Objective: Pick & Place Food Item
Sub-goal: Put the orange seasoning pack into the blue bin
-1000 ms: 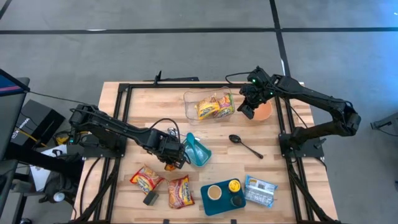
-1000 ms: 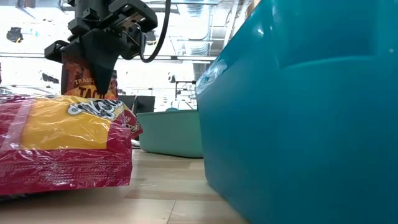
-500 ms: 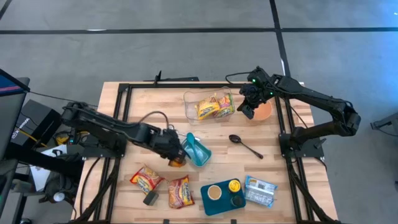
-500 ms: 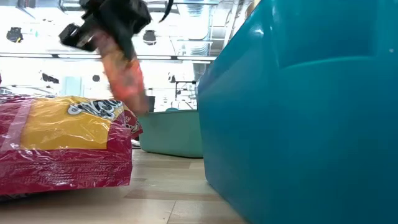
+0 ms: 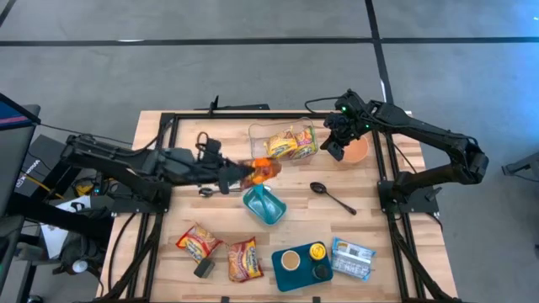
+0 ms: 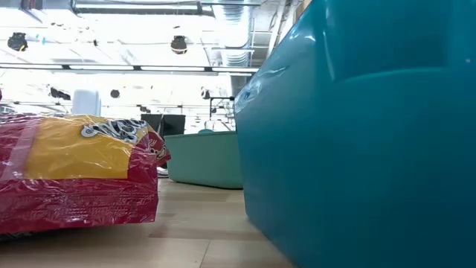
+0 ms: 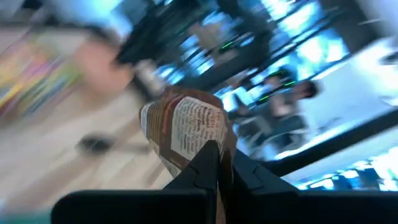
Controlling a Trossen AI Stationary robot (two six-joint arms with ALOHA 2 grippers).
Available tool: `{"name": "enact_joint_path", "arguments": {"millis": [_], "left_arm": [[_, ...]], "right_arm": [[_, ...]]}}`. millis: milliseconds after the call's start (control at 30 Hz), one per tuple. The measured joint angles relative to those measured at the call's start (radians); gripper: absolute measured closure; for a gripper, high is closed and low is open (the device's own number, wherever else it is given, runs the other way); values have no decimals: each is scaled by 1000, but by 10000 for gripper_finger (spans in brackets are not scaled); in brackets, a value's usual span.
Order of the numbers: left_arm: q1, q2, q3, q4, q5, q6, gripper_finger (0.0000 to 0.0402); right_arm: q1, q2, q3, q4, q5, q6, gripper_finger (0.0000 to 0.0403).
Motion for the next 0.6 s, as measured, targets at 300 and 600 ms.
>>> {"name": "enact_joint_path", "arguments": {"millis": [300,600], "left_arm": [[2,5,0,240,9,225,401],[3,111,0,398,53,226,401]], "right_arm": [[0,0,0,-4,0,-43,392],[0,0,0,-6,0,-68,392]]}}
